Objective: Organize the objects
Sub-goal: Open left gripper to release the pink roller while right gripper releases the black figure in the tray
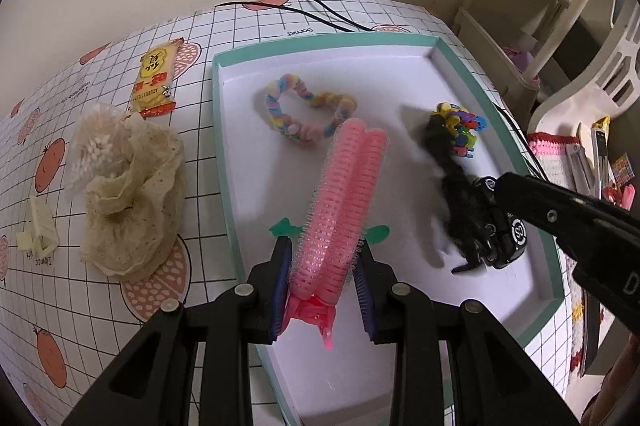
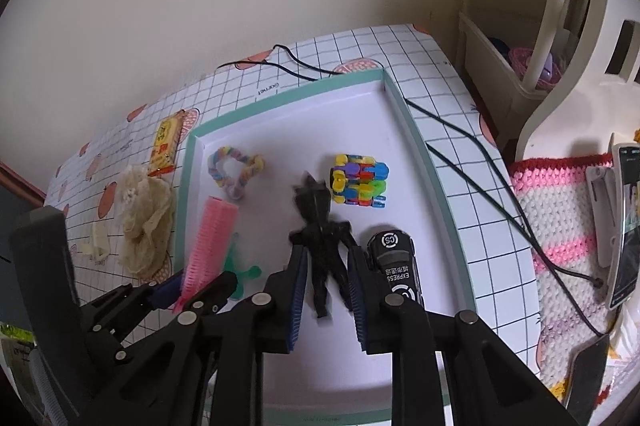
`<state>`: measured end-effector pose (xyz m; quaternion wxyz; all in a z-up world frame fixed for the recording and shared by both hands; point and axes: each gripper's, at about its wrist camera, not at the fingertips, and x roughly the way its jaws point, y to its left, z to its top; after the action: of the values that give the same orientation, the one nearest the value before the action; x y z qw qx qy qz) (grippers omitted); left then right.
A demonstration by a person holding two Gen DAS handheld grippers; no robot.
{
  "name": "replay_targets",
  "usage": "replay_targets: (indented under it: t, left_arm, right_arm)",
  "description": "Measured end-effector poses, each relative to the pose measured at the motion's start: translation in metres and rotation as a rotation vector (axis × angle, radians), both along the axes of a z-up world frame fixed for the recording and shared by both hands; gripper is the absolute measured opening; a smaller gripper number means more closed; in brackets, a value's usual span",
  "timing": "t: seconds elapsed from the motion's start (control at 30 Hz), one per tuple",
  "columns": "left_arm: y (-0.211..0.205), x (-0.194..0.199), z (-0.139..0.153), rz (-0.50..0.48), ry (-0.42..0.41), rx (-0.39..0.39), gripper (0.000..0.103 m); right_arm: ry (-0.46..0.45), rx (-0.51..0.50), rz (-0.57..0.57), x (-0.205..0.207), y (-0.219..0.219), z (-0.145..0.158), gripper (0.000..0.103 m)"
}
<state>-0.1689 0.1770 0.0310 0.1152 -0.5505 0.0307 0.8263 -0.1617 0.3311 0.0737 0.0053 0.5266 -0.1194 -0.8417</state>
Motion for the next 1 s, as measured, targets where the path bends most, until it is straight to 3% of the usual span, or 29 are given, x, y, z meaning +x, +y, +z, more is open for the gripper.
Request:
replay_targets:
  t: [0.33,0.47,0.8,0.83,0.9,1.0]
  left_arm:
    - [0.0,-0.003,-0.004,0.001,-0.006,-0.003,0.033]
    - [-0.001,-0.002,-0.001,0.002,-0.002,0.008,0.048]
    - [-0.008,-0.003,0.016,0.03,0.041,0.011,0.051]
    - [-0.01,-0.003,0.018,0.033,0.046,0.012,0.052]
    - [-0.014,-0.003,0.022,0.047,0.06,0.014,0.066]
    - [-0.021,-0.004,0.028,0.075,0.077,0.02,0.066]
  right_arm:
    - [-0.01,0.006,-0.007,-0.002,0.001,-0.004,0.022]
    - [-0.016,0.009,-0.011,-0.003,0.003,-0.005,0.022]
    - [-0.013,0.024,-0.022,-0.002,0.006,-0.004,0.023]
    - [-0.013,0.025,-0.026,-0.003,0.006,-0.003,0.023]
    - [-0.013,0.03,-0.03,-0.002,0.007,-0.003,0.023]
    - [-0.013,0.04,-0.033,-0.002,0.007,-0.003,0.023]
